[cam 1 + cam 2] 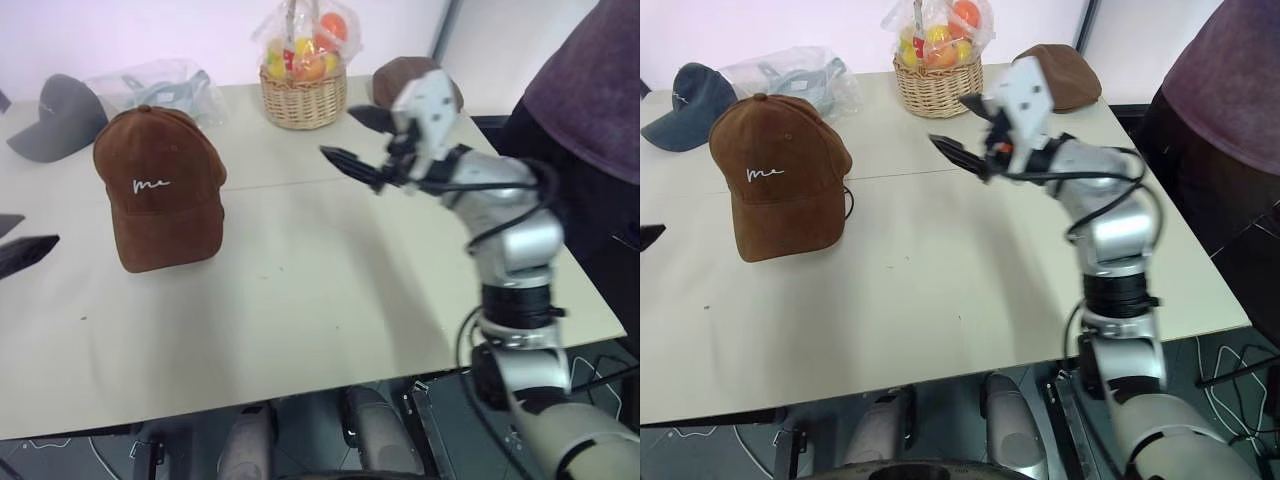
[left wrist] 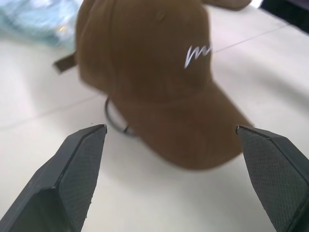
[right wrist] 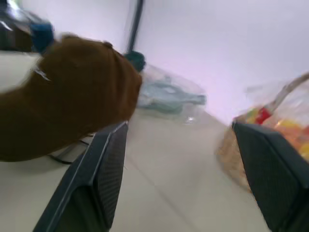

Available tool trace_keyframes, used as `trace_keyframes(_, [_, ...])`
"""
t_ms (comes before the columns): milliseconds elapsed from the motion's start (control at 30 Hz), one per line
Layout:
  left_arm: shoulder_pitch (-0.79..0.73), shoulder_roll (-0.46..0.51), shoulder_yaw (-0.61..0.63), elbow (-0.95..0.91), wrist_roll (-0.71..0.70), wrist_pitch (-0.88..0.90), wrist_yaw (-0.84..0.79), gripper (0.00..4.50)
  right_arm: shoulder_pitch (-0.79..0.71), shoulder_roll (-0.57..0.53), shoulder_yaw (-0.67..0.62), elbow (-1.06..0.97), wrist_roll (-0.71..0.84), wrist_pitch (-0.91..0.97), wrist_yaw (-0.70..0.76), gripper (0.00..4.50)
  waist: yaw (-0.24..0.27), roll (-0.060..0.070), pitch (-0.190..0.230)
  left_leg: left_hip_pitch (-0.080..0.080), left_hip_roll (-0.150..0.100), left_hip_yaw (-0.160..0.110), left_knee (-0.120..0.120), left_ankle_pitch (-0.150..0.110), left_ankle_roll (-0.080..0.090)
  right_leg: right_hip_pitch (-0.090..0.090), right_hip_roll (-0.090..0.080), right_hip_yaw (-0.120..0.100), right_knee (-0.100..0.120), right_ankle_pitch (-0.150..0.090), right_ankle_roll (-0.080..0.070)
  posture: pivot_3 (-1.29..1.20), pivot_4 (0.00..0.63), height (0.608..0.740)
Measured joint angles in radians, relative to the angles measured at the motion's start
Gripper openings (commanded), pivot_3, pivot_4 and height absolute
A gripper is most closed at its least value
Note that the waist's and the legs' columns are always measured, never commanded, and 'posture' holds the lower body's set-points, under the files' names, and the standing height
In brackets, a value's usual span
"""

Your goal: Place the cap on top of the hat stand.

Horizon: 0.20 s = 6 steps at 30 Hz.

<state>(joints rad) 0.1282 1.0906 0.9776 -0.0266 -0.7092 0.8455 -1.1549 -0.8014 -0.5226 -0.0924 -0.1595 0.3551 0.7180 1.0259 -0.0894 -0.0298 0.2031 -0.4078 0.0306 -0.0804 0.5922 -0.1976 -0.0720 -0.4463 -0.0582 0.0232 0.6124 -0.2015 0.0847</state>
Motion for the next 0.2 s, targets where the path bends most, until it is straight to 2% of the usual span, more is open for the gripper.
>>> trace_keyframes(33, [0.022, -0.023, 0.026, -0.015, 0.000, 0.002, 0.009, 4.50, 0.015, -0.092, -0.011, 0.010, 0.059, 0.055, 0.083, 3.52, 0.005, 0.000, 0.000, 0.000, 0.000, 0.000, 0.000, 0.000, 0.000, 0.000, 0.000, 0.000, 0.000, -0.001, 0.001, 0.00, 0.150, 0.740])
trace_keyframes(67, [0.033, -0.035, 0.035, -0.019, 0.000, 0.002, 0.014, 4.50, 0.023, -0.127, -0.024, 0.018, 0.084, 0.082, 0.118, 3.52, 0.007, 0.000, 0.000, 0.001, 0.000, 0.000, 0.000, 0.000, 0.000, 0.000, 0.000, 0.000, 0.000, -0.001, 0.000, 0.00, 0.150, 0.740])
trace_keyframes(200, [0.099, -0.089, 0.059, -0.079, 0.002, 0.001, 0.047, 4.50, 0.021, -0.196, -0.029, 0.116, 0.149, 0.116, 0.200, 3.52, -0.005, 0.000, 0.000, 0.002, 0.001, 0.003, 0.004, -0.001, 0.000, -0.001, -0.002, -0.002, -0.002, -0.001, 0.000, 0.00, 0.150, 0.740])
